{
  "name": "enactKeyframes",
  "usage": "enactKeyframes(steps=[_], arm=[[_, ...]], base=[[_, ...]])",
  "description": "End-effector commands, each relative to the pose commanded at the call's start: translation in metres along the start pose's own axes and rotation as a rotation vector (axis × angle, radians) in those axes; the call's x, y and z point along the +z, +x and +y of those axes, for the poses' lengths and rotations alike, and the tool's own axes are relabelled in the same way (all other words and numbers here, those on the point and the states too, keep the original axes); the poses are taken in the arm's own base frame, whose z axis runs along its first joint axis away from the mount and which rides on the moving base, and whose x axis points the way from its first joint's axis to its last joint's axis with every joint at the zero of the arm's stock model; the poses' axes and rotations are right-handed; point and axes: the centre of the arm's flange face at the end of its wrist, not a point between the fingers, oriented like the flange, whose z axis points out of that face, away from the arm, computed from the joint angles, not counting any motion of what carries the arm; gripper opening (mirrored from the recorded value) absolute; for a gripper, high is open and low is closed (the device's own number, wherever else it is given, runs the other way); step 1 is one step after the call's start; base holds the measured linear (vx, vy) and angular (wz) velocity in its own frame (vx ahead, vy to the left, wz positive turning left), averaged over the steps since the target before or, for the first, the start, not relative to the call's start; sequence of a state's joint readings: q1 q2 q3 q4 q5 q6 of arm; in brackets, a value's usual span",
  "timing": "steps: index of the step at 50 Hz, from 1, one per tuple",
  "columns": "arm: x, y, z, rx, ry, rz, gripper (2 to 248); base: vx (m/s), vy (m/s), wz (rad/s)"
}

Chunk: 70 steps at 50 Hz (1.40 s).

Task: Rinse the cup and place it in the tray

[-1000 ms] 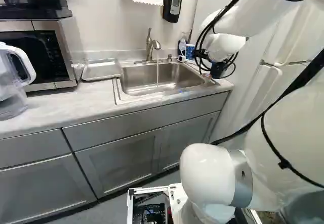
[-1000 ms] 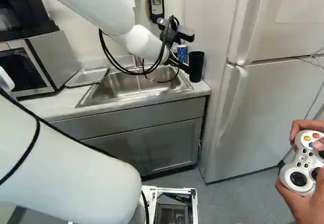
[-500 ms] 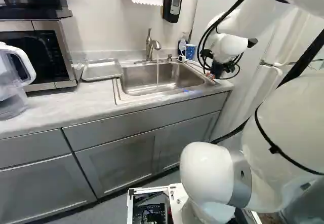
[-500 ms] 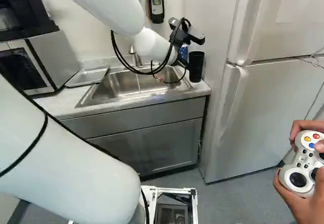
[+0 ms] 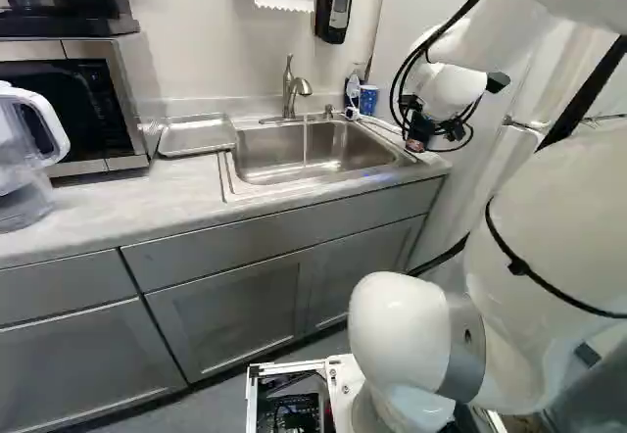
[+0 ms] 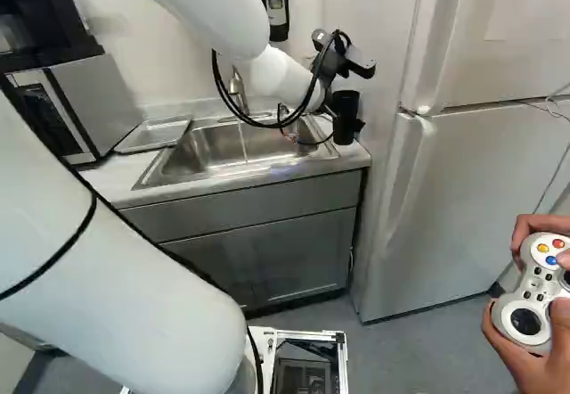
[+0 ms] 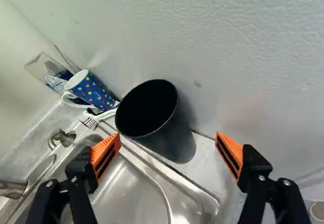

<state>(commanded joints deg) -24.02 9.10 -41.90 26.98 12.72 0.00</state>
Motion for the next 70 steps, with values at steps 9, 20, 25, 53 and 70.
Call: enactKeyframes(steps=[9, 20, 25, 53, 70], arm=[[0.0069, 0.004, -0.0011, 0.001, -0.003, 0.0, 247], [0.0088, 0.0046, -0.0024, 0.001, -0.002, -0.001, 247], [0.0088, 0.0045, -0.0026, 0.0, -0.002, -0.001, 247], [0.0094, 0.0033, -0.0064, -0.062, 0.005, -0.004, 247], [0.0094, 0.0033, -0.0064, -0.236, 0.006, -0.004, 247]], base=[[0.0, 0.0, 0.0], [0.0, 0.0, 0.0], [0.0, 0.0, 0.0], [0.0, 0.0, 0.0], [0.0, 0.0, 0.0]])
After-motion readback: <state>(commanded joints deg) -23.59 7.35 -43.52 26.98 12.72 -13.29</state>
